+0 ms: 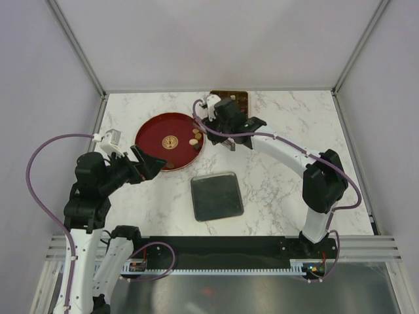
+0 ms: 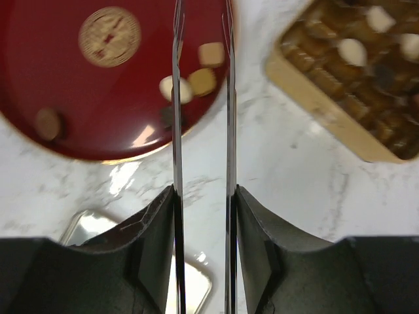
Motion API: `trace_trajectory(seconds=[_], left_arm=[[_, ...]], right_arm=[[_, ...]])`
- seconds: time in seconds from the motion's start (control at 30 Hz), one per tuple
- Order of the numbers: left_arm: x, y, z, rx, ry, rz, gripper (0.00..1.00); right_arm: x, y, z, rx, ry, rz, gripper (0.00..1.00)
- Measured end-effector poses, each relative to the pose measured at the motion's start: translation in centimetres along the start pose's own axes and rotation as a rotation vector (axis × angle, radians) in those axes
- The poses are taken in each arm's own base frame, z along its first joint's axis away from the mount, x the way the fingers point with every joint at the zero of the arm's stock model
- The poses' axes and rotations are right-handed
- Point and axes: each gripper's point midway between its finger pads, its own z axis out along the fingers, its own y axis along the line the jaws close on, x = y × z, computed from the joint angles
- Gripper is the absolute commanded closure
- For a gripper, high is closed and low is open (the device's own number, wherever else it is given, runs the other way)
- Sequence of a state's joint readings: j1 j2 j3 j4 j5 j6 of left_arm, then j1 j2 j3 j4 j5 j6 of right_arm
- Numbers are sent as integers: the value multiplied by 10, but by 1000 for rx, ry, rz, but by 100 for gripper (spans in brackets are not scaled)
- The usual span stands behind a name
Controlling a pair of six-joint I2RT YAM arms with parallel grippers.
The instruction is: Pack the chocolate
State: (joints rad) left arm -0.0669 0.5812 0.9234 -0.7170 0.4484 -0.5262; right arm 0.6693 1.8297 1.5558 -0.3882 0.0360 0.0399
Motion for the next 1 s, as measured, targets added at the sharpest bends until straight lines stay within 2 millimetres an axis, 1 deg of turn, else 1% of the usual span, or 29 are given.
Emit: trace_trajectory(seconds=[0.1, 0.17, 0.23, 0.3, 0.43, 0.6, 0.73, 0.9, 1.0], left_arm=[[0, -1, -2, 2, -2, 1, 2], [1, -1, -2, 1, 0, 0, 2], [2, -1, -3, 0, 0, 0, 2], [1, -2, -4, 2, -3, 2, 2], [2, -2, -6, 2, -2, 1, 2], [3, -3, -8, -1, 3, -1, 2], [3, -3, -8, -2, 4, -2, 2], [4, -2, -9, -4, 8, -4, 2], [5, -2, -9, -6, 10, -5, 2]], right_arm=[[19, 42, -1, -111, 37, -85, 52], [37, 67, -3, -179, 74, -140, 52], [51, 86, -5, -242, 105, -178, 51], [59, 96, -8, -285, 123, -204, 51], [64, 108, -10, -347, 131, -241, 49], [76, 115, -3, -395, 166, -266, 48], [83, 117, 10, -404, 195, -279, 48], [85, 119, 17, -414, 217, -288, 48], [86, 121, 17, -424, 223, -290, 48]])
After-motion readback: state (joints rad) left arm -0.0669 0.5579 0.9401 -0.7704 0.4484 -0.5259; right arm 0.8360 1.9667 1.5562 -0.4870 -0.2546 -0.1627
